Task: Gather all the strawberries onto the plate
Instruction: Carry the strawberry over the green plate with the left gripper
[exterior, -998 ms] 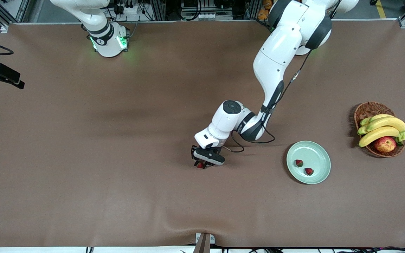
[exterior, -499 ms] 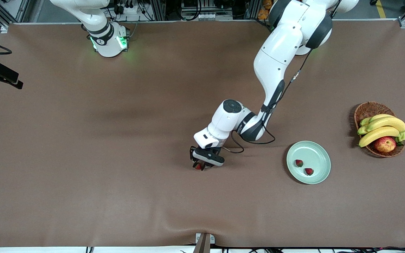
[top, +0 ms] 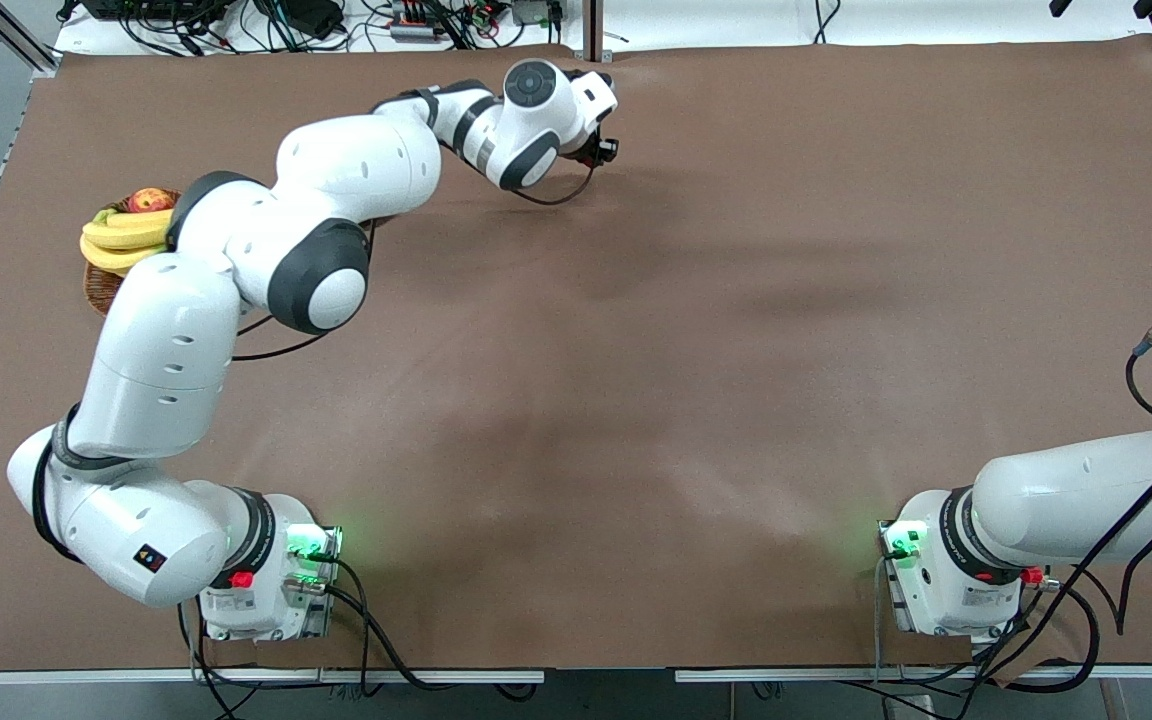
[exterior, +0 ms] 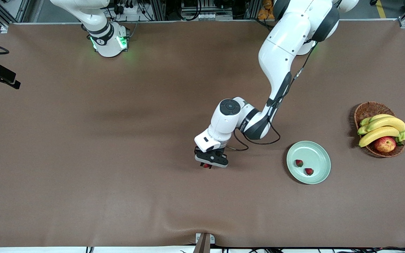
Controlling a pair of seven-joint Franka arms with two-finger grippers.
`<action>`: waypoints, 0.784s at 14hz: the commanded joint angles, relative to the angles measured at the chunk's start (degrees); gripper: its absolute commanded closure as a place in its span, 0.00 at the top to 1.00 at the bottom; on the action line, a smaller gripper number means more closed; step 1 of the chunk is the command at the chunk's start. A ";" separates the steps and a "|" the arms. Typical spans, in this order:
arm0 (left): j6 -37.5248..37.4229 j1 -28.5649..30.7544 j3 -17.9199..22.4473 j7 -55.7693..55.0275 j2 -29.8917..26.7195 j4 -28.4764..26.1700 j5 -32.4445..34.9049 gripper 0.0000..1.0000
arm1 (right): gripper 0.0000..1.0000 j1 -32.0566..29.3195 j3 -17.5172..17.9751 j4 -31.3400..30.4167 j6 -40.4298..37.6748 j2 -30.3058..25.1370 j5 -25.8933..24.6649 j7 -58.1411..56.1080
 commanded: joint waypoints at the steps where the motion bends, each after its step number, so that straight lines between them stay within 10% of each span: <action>1: -1.82 2.25 -0.35 2.23 -2.99 -3.40 0.94 0.00 | 1.00 -1.57 0.87 0.64 -0.22 0.19 0.07 -0.07; 9: -1.82 22.88 -12.02 18.67 -12.30 -18.42 0.94 0.00 | 1.00 -1.40 0.87 0.72 -0.40 0.46 0.07 -0.07; 11: -1.91 27.29 -13.79 20.70 -15.81 -23.59 0.94 0.14 | 1.00 -1.40 0.87 0.64 -0.48 0.46 0.07 -0.07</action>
